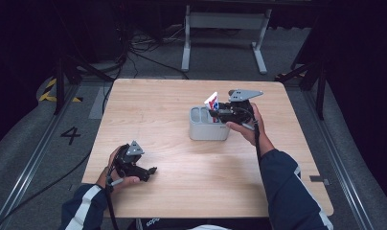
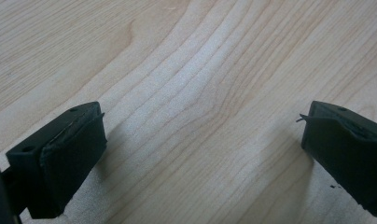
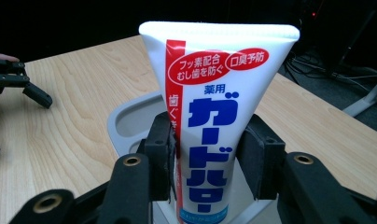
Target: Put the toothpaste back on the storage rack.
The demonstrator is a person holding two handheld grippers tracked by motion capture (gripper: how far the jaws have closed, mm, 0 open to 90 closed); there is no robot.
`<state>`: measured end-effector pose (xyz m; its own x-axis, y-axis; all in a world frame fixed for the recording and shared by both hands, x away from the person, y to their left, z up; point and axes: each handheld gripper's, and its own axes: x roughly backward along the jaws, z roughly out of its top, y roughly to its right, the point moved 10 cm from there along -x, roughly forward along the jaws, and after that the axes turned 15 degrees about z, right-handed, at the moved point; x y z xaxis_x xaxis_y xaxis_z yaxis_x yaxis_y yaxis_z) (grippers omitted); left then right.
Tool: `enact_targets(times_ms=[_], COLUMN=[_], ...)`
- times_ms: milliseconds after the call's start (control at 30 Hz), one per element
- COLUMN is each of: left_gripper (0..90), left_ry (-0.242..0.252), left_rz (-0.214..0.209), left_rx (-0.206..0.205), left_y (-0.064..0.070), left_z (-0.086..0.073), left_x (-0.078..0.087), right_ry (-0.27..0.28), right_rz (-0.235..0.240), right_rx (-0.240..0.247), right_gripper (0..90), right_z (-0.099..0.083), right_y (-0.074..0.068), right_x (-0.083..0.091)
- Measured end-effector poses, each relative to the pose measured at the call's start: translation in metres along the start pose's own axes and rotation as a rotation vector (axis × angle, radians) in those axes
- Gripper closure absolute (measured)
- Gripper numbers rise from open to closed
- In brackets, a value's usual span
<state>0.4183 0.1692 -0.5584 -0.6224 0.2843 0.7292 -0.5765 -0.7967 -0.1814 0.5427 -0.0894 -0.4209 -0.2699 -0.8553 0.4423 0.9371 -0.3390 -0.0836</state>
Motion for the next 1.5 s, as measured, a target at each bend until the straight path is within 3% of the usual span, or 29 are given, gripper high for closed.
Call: enact_targets(times_ms=[333,667,767,867,1500], left_gripper=[0.2,0.2,0.2,0.2,0.2], left_ry=[-0.001,-0.001,-0.001,-0.001,-0.001], left_rz=[0.002,0.003,0.003,0.002,0.003], left_rx=[-0.002,-0.002,-0.001,-0.002,-0.002], left_y=[0.000,0.000,0.000,0.000,0.000], left_z=[0.000,0.000,0.000,0.000,0.000], left_x=[0.000,0.000,0.000,0.000,0.000], right_ry=[-0.046,-0.135,-0.110,-0.042,-0.103], right_rz=[0.003,-0.016,-0.016,-0.007,-0.050], right_rx=[-0.005,-0.030,-0.040,-0.053,-0.007], right_gripper=[58.9,53.9,54.8,56.6,46.9], right_z=[-0.008,-0.025,-0.024,-0.013,-0.012], right_y=[-0.001,0.005,0.006,0.006,-0.001], right_x=[-0.011,-0.012,-0.010,-0.002,0.012])
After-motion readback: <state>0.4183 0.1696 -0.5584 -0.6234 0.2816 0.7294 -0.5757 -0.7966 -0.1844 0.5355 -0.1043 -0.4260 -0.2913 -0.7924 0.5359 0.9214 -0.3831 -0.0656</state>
